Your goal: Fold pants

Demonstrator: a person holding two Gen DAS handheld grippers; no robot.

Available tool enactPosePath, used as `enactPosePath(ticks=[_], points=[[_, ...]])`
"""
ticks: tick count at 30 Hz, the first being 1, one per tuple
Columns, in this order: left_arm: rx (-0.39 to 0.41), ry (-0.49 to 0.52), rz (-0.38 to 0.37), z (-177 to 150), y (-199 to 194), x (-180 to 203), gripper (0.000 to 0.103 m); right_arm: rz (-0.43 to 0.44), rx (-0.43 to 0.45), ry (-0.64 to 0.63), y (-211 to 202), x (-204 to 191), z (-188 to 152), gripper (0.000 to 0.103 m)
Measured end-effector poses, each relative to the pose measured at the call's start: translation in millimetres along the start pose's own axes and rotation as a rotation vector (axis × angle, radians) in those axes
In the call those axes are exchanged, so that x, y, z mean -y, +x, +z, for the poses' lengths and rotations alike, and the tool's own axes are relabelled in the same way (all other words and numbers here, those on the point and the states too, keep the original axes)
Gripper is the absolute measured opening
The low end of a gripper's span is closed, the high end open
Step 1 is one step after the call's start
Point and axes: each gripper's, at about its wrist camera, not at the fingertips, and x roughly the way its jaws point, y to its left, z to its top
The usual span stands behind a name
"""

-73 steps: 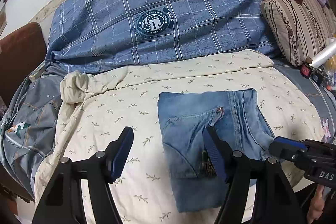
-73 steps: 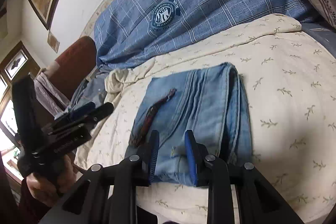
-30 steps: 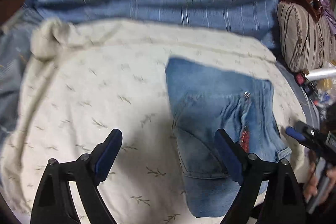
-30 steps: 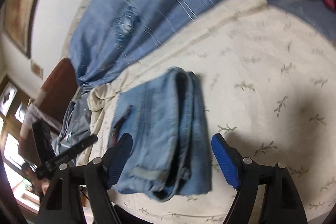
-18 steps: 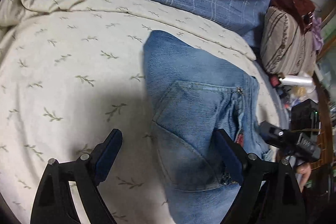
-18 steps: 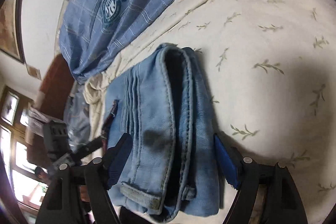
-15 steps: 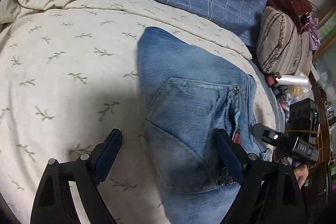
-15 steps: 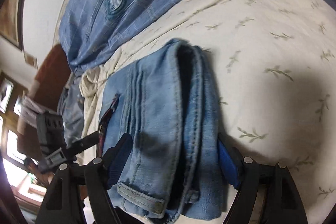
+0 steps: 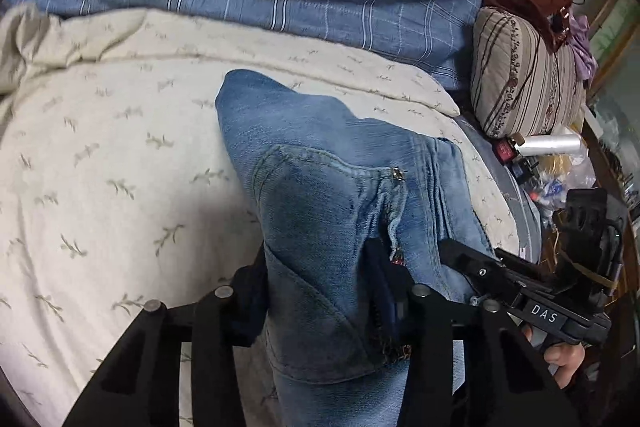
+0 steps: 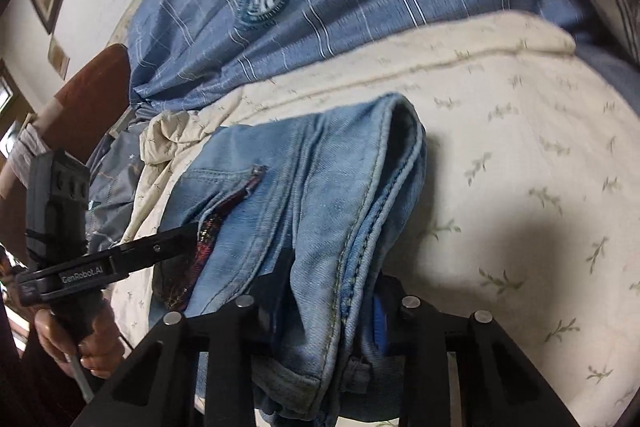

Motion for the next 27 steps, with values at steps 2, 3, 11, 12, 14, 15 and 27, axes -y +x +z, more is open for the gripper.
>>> enactPosePath(ticks=[2, 3, 11, 12, 14, 15, 27], points=[[0.023, 0.010, 0.017, 7, -7, 1, 0.046, 0.006, 0.039, -0.011, -6, -6, 6, 0.033], [0.031, 0.009, 0.016, 11, -10, 1, 0.046, 0.009, 0.055, -0.014, -8, -8, 9, 0.033], [0.077, 0.023, 0.115, 58, -13, -11, 0.046, 0.035, 0.086, -0.009, 23, -20, 48, 0.033], [0.071, 0.015, 0.123, 61, -8, -15, 0.047, 0.034, 0.075, 0.006, 30, -17, 52, 0.033], [0.039, -0.008, 0.153, 64, 9, -25, 0.049, 0.026, 0.025, 0.031, 48, -11, 54, 0.033], [0.020, -0.021, 0.175, 64, 17, -29, 0.050, 0.018, -0.013, 0.048, 58, -8, 53, 0.034], [0.213, -0.012, 0.516, 41, -47, -7, 0.091, 0.006, 0.152, 0.035, -10, -12, 32, 0.060]])
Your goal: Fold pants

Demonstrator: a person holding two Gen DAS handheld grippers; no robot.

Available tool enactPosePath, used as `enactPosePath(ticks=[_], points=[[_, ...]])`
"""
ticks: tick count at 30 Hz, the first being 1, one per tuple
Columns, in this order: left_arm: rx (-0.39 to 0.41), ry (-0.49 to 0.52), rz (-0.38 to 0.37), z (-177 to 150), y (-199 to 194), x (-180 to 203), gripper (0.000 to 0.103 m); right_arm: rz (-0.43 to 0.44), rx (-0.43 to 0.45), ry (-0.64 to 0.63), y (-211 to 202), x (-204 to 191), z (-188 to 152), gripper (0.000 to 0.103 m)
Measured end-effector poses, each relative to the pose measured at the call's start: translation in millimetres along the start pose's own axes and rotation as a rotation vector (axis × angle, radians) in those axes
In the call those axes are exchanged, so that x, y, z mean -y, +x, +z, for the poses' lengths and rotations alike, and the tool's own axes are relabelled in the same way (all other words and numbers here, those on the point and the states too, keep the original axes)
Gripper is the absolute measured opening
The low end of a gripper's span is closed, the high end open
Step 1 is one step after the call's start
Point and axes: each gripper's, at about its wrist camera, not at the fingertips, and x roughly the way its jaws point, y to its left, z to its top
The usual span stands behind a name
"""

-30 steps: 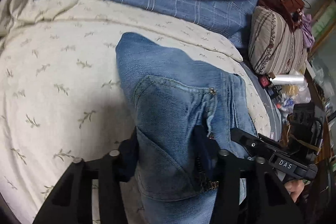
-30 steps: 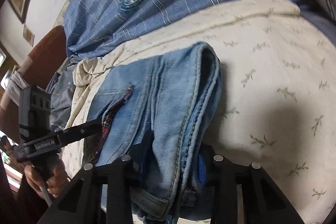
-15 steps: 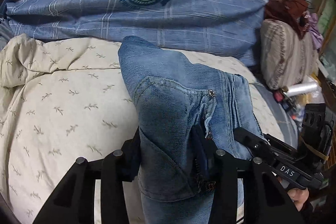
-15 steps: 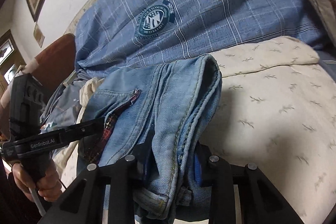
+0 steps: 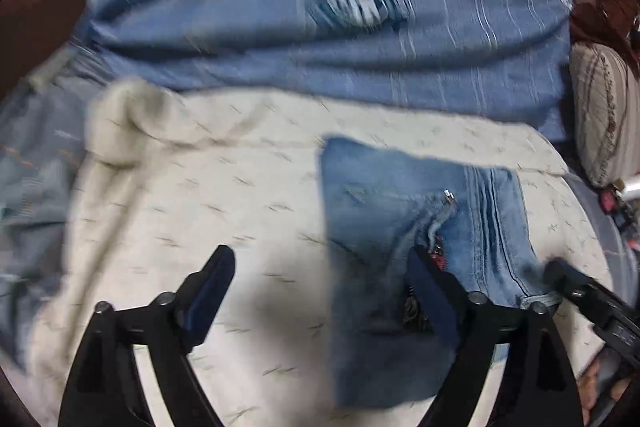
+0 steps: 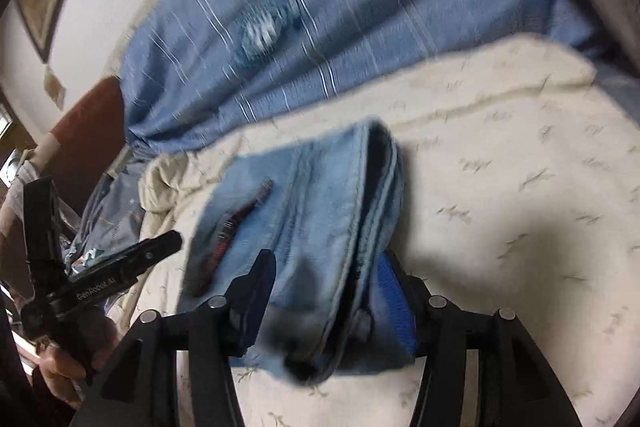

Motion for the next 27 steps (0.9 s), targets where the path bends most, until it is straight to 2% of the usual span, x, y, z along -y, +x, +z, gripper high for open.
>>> enactPosePath(ticks=[4, 8, 12, 18, 27], points=[[0.132, 0.005, 0.107, -8, -55, -2, 0.096, -0.043, 0.185, -0.096, -48, -23, -11, 0.065], [0.233, -0.011, 0.165, -17, -101, -8, 0.100, -0.147, 0.284, -0.185, -75, -46, -30, 0.065], [0.284, -0.020, 0.194, -28, -138, -10, 0.103, -0.193, 0.327, -0.220, -103, -65, -48, 0.065], [0.307, -0.033, 0.211, -45, -180, -15, 0.103, -0.200, 0.366, -0.199, -143, -79, -56, 0.066], [0.398, -0.015, 0.205, -64, -227, -24, 0.103, -0.203, 0.401, -0.323, -170, -125, -68, 0.066]])
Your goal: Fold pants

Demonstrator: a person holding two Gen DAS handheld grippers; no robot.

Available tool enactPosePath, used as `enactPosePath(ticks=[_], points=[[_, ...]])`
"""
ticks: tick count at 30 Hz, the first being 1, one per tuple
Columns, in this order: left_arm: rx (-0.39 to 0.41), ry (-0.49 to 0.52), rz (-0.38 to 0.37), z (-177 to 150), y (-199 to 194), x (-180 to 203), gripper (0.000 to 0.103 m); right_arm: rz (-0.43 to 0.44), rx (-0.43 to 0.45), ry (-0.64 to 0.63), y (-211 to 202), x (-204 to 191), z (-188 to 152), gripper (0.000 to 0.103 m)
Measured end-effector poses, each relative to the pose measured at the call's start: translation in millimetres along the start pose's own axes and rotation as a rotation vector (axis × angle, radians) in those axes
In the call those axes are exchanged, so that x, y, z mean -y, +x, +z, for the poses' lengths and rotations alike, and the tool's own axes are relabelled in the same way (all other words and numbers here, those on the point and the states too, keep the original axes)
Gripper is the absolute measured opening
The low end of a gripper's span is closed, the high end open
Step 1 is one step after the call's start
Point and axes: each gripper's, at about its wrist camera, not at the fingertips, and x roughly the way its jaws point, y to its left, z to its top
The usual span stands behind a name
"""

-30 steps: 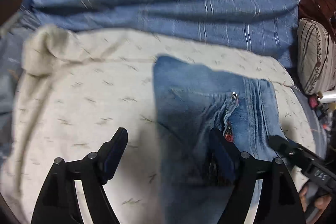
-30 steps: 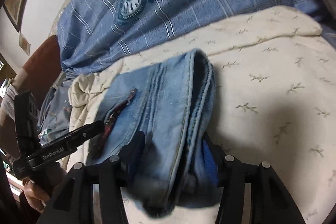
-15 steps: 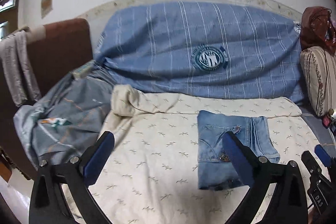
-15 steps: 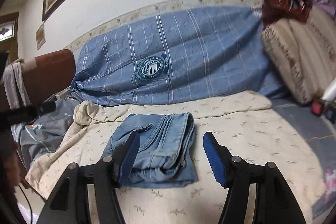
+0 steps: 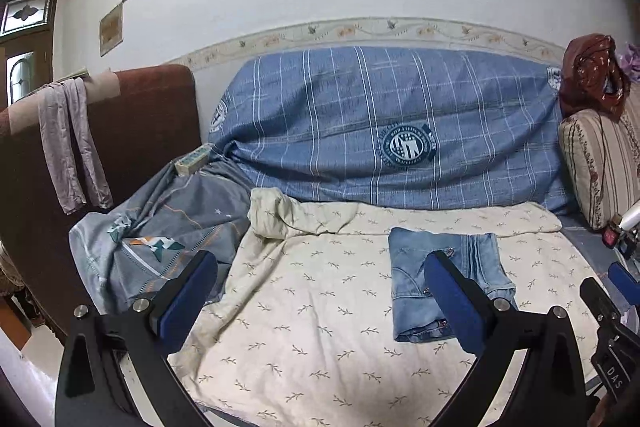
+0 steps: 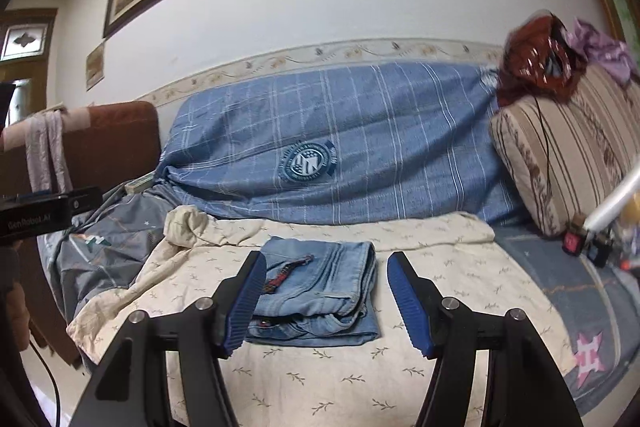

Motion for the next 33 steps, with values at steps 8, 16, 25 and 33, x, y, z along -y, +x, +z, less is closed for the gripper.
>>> enactPosePath(ticks=[8, 16, 25, 33], points=[[0.046, -0.016, -0.024, 0, -22, -18, 0.103, 0.023, 0.030, -0.089, -16, -33, 8, 0.066], [0.098, 0.022, 0.004, -4, -30, -21, 0.103, 0.059, 0.030, -0.114, -15, -52, 11, 0.066], [0.072, 0.023, -0.042, -9, -24, -19, 0.103, 0.071, -0.004, -0.143, -3, -66, 2, 0.066], [0.040, -0.007, -0.071, -11, -14, -23, 0.103, 0.071, -0.029, -0.133, 6, -62, -2, 0.066]])
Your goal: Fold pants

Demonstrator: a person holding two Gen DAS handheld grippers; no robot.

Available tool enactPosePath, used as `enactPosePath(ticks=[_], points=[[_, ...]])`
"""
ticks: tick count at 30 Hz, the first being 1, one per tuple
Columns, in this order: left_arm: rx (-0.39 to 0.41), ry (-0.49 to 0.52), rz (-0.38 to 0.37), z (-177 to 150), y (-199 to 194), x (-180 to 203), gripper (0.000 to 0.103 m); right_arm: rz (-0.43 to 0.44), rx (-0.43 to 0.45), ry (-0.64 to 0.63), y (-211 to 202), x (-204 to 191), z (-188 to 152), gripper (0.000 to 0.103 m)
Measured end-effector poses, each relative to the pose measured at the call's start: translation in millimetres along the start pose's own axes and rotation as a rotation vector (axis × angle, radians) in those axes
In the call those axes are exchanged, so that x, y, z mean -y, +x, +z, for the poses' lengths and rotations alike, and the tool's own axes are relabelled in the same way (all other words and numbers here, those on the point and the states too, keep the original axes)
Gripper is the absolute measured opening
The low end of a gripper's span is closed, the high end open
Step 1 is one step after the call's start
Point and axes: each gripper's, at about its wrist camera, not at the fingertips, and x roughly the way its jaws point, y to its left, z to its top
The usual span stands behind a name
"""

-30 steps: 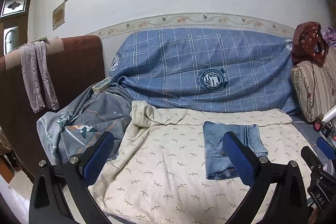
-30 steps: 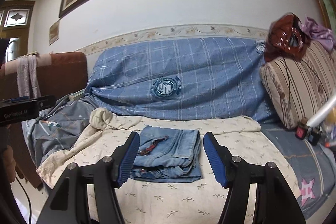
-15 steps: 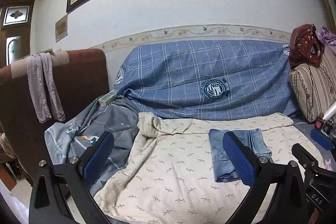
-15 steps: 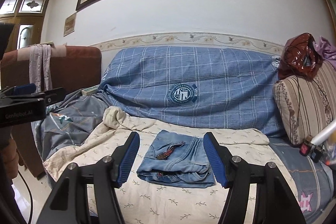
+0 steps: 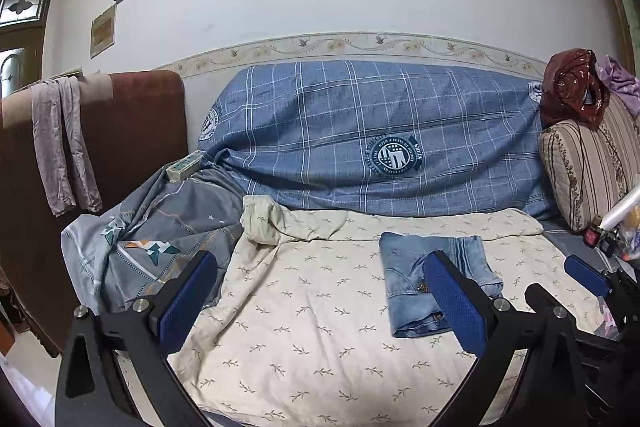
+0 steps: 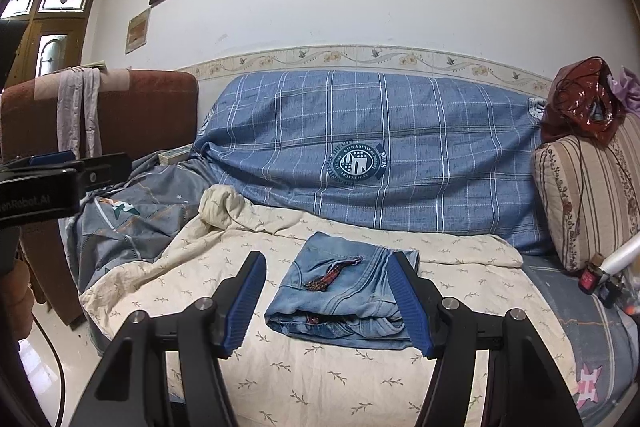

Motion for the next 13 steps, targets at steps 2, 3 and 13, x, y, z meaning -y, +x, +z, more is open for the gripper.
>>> enactPosePath(ticks=[2, 3, 13], points=[[-0.003, 0.001, 0.000, 0.0, 1.4, 0.0, 0.103, 0.002, -0.001, 0.000, 1.4, 0.2, -0.5, 0.066], [-0.004, 0.002, 0.001, -0.1, 1.7, 0.2, 0.103, 0.001, -0.002, 0.000, 1.4, -0.1, -0.4, 0.066], [-0.015, -0.013, -0.046, 0.4, 10.4, -0.2, 0.103, -0.008, -0.016, 0.004, 10.8, 3.6, -3.8, 0.066]])
